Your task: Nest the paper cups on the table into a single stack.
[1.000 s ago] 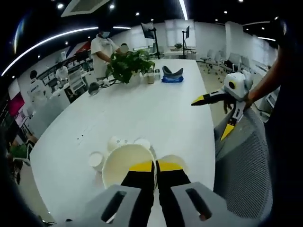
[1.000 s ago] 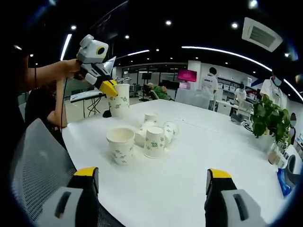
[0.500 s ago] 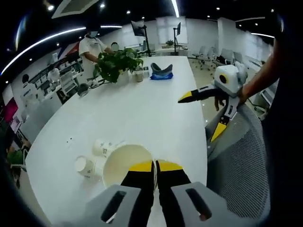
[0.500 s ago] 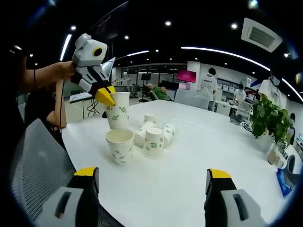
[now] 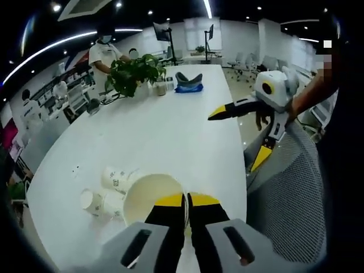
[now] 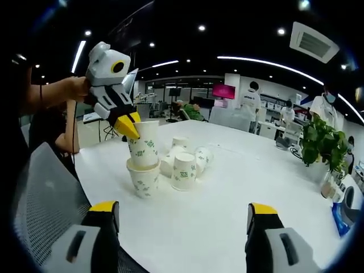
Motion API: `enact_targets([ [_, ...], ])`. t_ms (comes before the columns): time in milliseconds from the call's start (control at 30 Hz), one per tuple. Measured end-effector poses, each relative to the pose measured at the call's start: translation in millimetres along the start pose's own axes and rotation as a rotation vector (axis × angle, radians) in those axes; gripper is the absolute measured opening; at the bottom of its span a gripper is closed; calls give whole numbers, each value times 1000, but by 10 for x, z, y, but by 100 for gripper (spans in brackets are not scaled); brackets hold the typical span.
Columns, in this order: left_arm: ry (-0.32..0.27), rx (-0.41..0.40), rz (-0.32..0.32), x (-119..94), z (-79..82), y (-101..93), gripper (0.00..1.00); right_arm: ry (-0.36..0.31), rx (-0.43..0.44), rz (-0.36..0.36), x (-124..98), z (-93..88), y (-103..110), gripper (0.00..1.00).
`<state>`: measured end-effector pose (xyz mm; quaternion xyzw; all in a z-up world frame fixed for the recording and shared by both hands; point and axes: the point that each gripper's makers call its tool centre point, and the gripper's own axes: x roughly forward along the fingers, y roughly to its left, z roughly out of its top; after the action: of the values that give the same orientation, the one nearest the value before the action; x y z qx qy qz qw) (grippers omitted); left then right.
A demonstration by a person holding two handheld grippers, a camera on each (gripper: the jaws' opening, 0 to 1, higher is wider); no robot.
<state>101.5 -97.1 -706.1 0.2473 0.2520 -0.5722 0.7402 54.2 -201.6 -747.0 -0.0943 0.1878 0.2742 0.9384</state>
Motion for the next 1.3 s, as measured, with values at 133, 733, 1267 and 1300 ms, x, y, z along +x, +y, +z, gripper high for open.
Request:
enact_targets([
  [133,26,10,4,68,-76,10,0,0,-1,-5,-3,1,-8,94],
  [733,74,-23,-25,301,-348,-49,0,5,0,1,2,-9,3,94],
  [1267,82,-70,-97,448,-505,-99,3,1,0,-10,-5,-4,-21,94],
  [1300,88,-63,-101,462,-526,-102,3,1,0,-10,-5,-4,-20,94],
])
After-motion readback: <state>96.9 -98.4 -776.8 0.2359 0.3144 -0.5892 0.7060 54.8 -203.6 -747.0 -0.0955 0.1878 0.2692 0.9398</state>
